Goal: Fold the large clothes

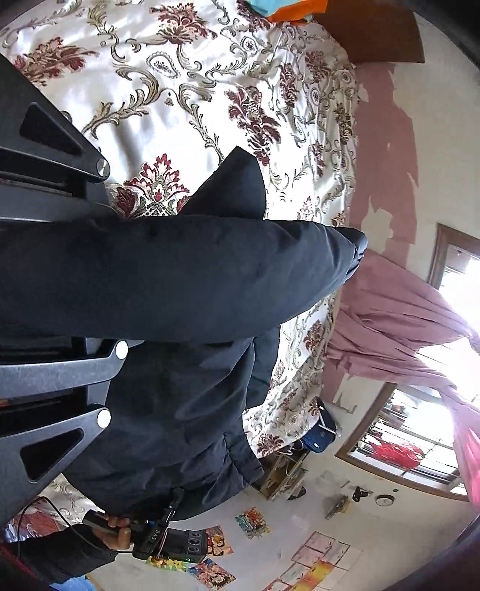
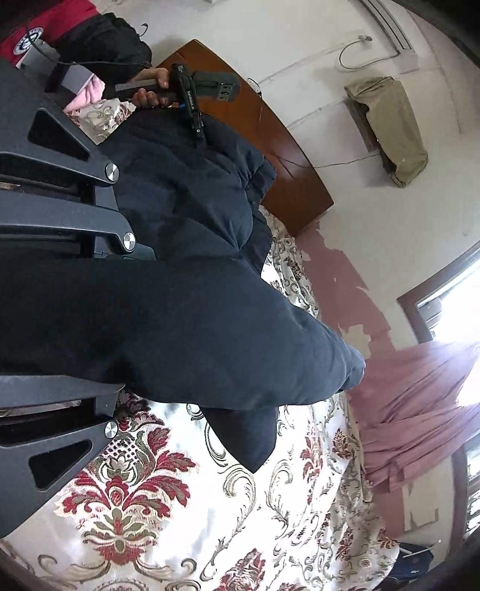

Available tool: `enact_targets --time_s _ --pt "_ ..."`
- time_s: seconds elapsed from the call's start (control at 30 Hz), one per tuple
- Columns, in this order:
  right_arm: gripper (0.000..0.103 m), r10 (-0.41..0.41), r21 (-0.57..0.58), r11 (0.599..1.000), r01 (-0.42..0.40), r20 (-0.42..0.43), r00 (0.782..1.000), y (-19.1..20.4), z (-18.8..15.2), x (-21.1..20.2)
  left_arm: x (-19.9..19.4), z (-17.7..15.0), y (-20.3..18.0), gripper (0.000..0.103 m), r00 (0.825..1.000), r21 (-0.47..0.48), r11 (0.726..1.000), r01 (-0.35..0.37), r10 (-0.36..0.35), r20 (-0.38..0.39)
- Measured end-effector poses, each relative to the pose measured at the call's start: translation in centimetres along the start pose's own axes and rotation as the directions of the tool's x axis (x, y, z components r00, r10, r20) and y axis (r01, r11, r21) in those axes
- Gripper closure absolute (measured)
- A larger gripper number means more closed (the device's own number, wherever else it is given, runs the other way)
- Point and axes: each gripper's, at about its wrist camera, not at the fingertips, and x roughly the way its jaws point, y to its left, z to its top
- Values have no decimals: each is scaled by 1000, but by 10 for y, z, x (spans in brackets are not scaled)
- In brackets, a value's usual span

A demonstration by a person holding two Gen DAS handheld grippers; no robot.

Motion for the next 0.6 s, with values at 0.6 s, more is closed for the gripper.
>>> enact_targets --time_s 0.6 --pt "82 -71 7 997 72 -82 994 -16 -38 -1 22 -59 19 85 998 -59 998 9 -13 -63"
